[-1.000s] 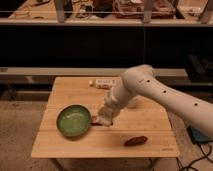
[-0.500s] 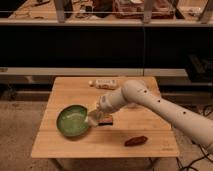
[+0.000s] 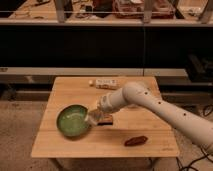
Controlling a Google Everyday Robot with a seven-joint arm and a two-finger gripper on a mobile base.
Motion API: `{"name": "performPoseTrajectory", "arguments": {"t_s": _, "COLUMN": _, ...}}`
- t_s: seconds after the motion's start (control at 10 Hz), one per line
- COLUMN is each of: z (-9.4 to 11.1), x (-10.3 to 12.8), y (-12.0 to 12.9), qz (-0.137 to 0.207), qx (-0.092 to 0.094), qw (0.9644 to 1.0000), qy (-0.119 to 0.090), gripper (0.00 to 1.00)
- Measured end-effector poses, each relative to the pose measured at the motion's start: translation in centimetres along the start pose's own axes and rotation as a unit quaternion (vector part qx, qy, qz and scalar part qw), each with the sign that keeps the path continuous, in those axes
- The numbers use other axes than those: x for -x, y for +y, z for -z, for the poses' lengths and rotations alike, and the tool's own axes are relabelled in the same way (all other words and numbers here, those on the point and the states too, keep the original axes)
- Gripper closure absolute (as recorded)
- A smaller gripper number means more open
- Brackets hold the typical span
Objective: Place the white sponge in the ceramic bowl
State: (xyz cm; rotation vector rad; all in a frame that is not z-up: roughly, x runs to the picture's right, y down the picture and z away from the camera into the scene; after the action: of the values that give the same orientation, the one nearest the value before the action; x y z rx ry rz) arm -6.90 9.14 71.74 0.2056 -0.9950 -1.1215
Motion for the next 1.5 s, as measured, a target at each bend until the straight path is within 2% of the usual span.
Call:
{"name": "performPoseTrajectory", "arguments": {"t_s": 0.3, "z": -3.5, "x": -4.3, "y": -1.8, "qz": -0.001, "qx": -0.038, "qw": 0.9988, "qy": 0.033, "gripper": 1.0}}
{"name": "performPoseTrajectory", "arguments": {"t_s": 0.5, "z": -5.0, "x": -5.0, "y": -2.5, "qz": 0.004, "qx": -0.049, "qw": 0.9982, "qy": 0.034, "gripper": 1.0}}
{"name": "performPoseTrajectory", "arguments": {"t_s": 0.6, "z": -5.6, "x": -4.9, "y": -2.6, "qz": 0.007, "qx": -0.051, "qw": 0.9982, "qy": 0.031, "gripper": 1.0}}
{"name": "performPoseTrajectory", "arguments": {"t_s": 1.0, "z": -9.3, "x": -2.6, "y": -4.1, "qz": 0.027, "qx": -0.065, "qw": 0.9975, "qy": -0.011, "gripper": 0.98}}
{"name": "performPoseTrajectory", "arguments": {"t_s": 1.1, "z": -10.0, "x": -2.3, "y": -4.4, "qz": 0.028, "qx": -0.066, "qw": 0.9972, "qy": -0.019, "gripper": 0.93}}
{"name": "performPoseTrajectory", "arguments": {"t_s": 1.2, "z": -10.8, "x": -2.0, "y": -4.5, "qz": 0.03, "qx": -0.064, "qw": 0.9971, "qy": -0.028, "gripper": 0.83}}
{"name": "performPoseTrajectory", "arguments": {"t_s": 1.3, "z": -11.8, "x": -1.7, "y": -4.4, "qz": 0.031, "qx": -0.057, "qw": 0.9972, "qy": -0.039, "gripper": 0.71}}
{"name": "performPoseTrajectory", "arguments": {"t_s": 1.5, "z": -12.7, "x": -1.4, "y": -4.0, "qz": 0.031, "qx": -0.046, "qw": 0.9972, "qy": -0.05, "gripper": 0.55}}
